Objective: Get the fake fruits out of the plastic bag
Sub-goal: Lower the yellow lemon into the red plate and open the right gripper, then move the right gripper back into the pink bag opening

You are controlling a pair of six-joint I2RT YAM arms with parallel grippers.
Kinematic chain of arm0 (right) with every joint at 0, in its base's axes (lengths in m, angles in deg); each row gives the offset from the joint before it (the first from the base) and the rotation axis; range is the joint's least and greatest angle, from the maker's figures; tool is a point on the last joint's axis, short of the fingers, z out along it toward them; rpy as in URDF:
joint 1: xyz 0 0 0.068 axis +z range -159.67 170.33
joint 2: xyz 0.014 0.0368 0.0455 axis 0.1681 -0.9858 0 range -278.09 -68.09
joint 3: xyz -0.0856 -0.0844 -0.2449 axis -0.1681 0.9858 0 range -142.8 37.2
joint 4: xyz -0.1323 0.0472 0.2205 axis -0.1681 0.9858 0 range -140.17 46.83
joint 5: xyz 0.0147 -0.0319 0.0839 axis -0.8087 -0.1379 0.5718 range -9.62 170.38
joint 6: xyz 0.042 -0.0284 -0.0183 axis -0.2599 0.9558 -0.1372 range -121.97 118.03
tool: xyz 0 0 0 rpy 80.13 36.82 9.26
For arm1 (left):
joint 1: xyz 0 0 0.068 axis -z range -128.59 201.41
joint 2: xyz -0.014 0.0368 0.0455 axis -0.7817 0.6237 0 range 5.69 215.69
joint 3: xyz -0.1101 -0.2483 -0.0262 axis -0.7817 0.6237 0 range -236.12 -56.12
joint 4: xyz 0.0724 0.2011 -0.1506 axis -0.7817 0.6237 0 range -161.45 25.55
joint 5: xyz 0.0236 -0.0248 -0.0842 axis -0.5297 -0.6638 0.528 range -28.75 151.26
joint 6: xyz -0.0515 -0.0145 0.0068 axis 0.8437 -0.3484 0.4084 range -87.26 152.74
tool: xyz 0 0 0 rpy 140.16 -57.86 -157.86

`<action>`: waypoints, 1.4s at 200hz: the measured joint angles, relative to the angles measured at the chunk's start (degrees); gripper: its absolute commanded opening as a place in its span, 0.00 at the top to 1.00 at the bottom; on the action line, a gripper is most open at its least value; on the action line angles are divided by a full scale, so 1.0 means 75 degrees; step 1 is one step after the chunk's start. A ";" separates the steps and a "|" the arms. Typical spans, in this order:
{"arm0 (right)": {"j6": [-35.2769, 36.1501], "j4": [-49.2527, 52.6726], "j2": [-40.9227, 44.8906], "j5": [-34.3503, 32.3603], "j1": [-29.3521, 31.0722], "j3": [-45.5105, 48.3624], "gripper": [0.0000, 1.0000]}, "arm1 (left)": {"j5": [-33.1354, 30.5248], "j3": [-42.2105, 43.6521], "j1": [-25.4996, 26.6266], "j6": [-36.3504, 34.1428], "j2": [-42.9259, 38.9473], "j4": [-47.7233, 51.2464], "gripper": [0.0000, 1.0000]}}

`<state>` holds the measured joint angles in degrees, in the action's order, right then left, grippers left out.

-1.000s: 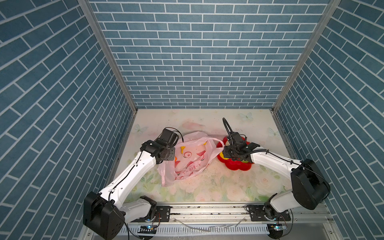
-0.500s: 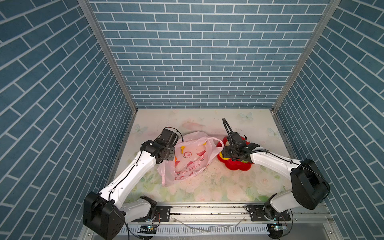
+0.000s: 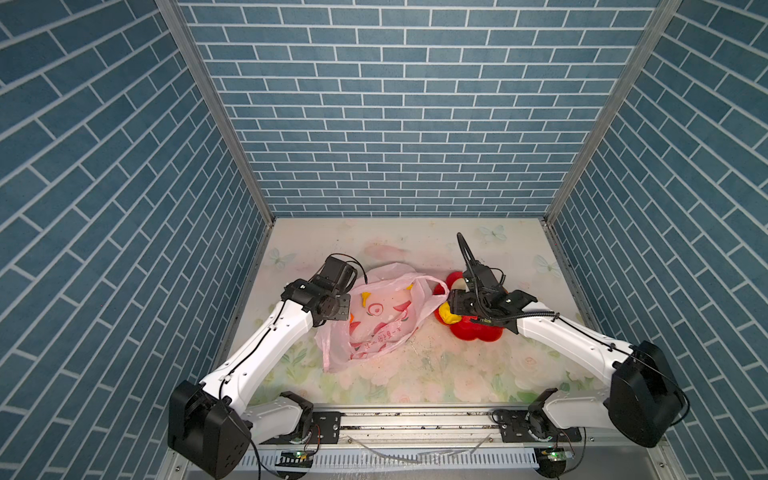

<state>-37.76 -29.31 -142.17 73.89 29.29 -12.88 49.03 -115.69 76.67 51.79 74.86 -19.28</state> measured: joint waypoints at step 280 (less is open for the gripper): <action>-0.1623 -0.4721 -0.4284 0.1282 0.3127 -0.1801 1.00 | 0.0408 -0.0411 -0.0087 0.0015 0.0041 0.0493 0.83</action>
<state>-49.93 -64.71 -174.30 83.51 52.74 -26.39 52.09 -118.77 76.01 51.89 75.17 -15.59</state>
